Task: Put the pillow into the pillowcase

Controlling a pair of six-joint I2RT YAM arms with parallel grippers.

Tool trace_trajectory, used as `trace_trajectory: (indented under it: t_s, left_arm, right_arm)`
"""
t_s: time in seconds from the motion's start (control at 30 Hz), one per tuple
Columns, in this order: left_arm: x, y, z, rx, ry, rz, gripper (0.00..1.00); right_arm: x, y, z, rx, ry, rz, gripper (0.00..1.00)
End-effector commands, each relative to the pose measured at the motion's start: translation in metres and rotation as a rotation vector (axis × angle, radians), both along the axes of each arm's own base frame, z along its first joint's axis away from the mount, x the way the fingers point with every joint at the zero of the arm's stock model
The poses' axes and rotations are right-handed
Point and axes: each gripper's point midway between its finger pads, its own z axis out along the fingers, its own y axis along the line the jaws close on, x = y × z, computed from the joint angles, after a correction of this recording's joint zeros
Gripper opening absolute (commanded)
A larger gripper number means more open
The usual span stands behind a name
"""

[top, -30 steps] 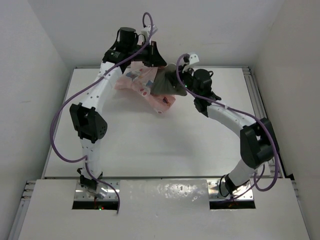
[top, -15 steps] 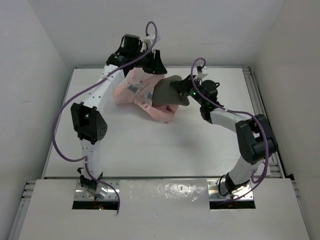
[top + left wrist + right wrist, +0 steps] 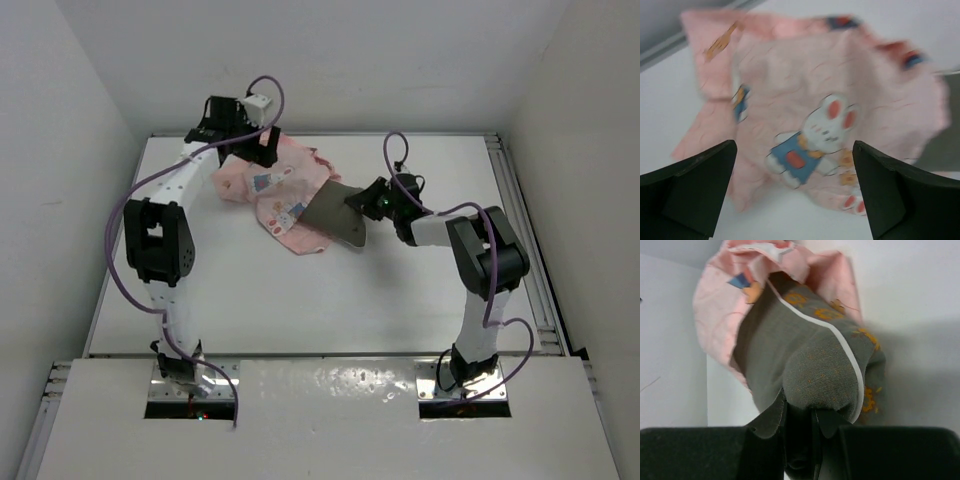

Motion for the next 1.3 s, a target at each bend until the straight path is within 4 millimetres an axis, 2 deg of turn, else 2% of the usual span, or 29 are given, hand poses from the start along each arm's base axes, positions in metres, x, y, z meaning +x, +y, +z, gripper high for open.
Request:
trace_trajectory:
  t_s: [0.0, 0.03, 0.07, 0.1, 0.23, 0.33, 0.37, 0.4, 0.43, 0.47, 0.53, 0.57, 0.63, 0.67, 0.73, 0.77, 0.83, 0.87, 0.93, 0.97, 1.0, 1.03, 1.07, 1.1, 1.13, 1.17, 1.2, 1.23, 1.27]
  left_arm:
    - [0.010, 0.049, -0.056, 0.211, -0.006, 0.073, 1.00]
    - [0.004, 0.055, -0.082, 0.265, 0.030, 0.049, 1.00]
    - [0.005, 0.063, -0.094, 0.309, 0.035, 0.062, 1.00]
    - [0.000, 0.068, -0.119, 0.337, 0.077, 0.060, 1.00]
    - [-0.004, 0.079, -0.148, 0.373, 0.121, 0.052, 0.94]
    - [-0.027, 0.065, -0.164, 0.416, 0.145, -0.081, 0.87]
    - [-0.042, 0.046, -0.169, 0.435, 0.150, -0.170, 0.86]
    - [-0.066, 0.041, -0.176, 0.454, 0.174, -0.238, 0.86]
    - [-0.079, 0.033, -0.179, 0.490, 0.159, -0.344, 0.86]
    - [-0.103, 0.017, -0.184, 0.470, 0.187, -0.452, 0.86]
    - [-0.141, 0.009, -0.184, 0.477, 0.208, -0.607, 0.86]
    - [-0.168, 0.002, -0.185, 0.450, 0.268, -0.687, 0.86]
    - [-0.198, -0.002, -0.185, 0.435, 0.318, -0.783, 0.84]
    - [-0.221, -0.007, -0.184, 0.407, 0.376, -0.842, 0.83]
    - [-0.241, -0.016, -0.180, 0.370, 0.420, -0.895, 0.82]
    - [-0.256, -0.026, -0.172, 0.334, 0.450, -0.941, 0.82]
    - [-0.276, -0.037, -0.159, 0.300, 0.498, -0.996, 0.85]
    - [-0.271, -0.051, -0.144, 0.260, 0.466, -1.016, 0.86]
    - [-0.279, -0.065, -0.118, 0.190, 0.485, -1.034, 0.92]
    - [-0.262, -0.079, -0.092, 0.169, 0.411, -1.034, 0.94]
    - [-0.261, -0.086, -0.076, 0.132, 0.395, -1.040, 0.96]
    - [-0.263, -0.093, -0.055, 0.074, 0.389, -1.052, 1.00]
    - [-0.245, -0.103, -0.023, 0.056, 0.292, -1.045, 1.00]
    - [-0.239, -0.106, -0.008, 0.029, 0.277, -1.015, 1.00]
    - [-0.215, -0.103, 0.015, -0.002, 0.192, -0.965, 1.00]
    - [-0.204, -0.099, 0.025, -0.043, 0.208, -0.878, 1.00]
    - [-0.188, -0.093, 0.030, -0.055, 0.189, -0.812, 1.00]
    - [-0.153, -0.071, 0.030, -0.029, 0.126, -0.696, 1.00]
    - [-0.135, -0.056, 0.026, -0.018, 0.119, -0.604, 1.00]
  right_arm:
    - [0.005, 0.012, 0.001, 0.058, 0.033, -0.003, 0.00]
    - [0.003, 0.012, -0.006, 0.056, 0.053, -0.004, 0.00]
    - [0.002, 0.012, -0.010, 0.057, 0.066, -0.005, 0.00]
    - [-0.001, 0.011, -0.014, 0.050, 0.082, -0.005, 0.00]
    - [-0.006, 0.005, -0.029, 0.007, 0.129, -0.008, 0.00]
    - [-0.005, 0.005, -0.034, -0.013, 0.139, 0.000, 0.00]
    - [-0.003, 0.004, -0.038, -0.014, 0.146, -0.002, 0.00]
    - [0.004, 0.003, -0.033, -0.013, 0.137, 0.000, 0.00]
    - [0.008, 0.002, -0.033, -0.025, 0.134, 0.004, 0.00]
    - [0.012, 0.000, -0.034, -0.035, 0.137, 0.004, 0.00]
    - [0.030, -0.005, -0.027, -0.067, 0.117, 0.002, 0.00]
    - [0.042, -0.004, -0.015, -0.070, 0.084, 0.003, 0.00]
    - [0.050, -0.005, -0.018, -0.093, 0.080, 0.016, 0.00]
    - [0.059, 0.000, -0.012, -0.090, 0.056, 0.033, 0.00]
    - [0.067, 0.006, -0.007, -0.087, 0.025, 0.059, 0.00]
    - [0.076, 0.011, 0.005, -0.070, -0.021, 0.070, 0.02]
    - [0.079, 0.021, 0.008, -0.034, -0.050, 0.108, 0.11]
    - [0.084, 0.027, 0.016, -0.015, -0.090, 0.118, 0.14]
    - [0.086, 0.032, 0.012, -0.004, -0.097, 0.130, 0.18]
    - [0.088, 0.036, 0.015, -0.002, -0.108, 0.137, 0.19]
    - [0.089, 0.037, 0.012, -0.008, -0.105, 0.138, 0.21]
    - [0.088, 0.040, 0.003, -0.011, -0.091, 0.142, 0.32]
    - [0.089, 0.041, 0.002, -0.012, -0.084, 0.142, 0.37]
    - [0.089, 0.040, -0.003, -0.012, -0.068, 0.139, 0.43]
    - [0.088, 0.040, -0.006, -0.014, -0.057, 0.139, 0.61]
    - [0.088, 0.035, -0.010, -0.020, -0.042, 0.125, 0.72]
    - [0.087, 0.032, -0.012, -0.025, -0.037, 0.116, 0.85]
    - [0.082, 0.027, -0.019, -0.037, -0.018, 0.103, 0.98]
    - [0.084, 0.014, -0.014, -0.061, -0.019, 0.051, 0.99]
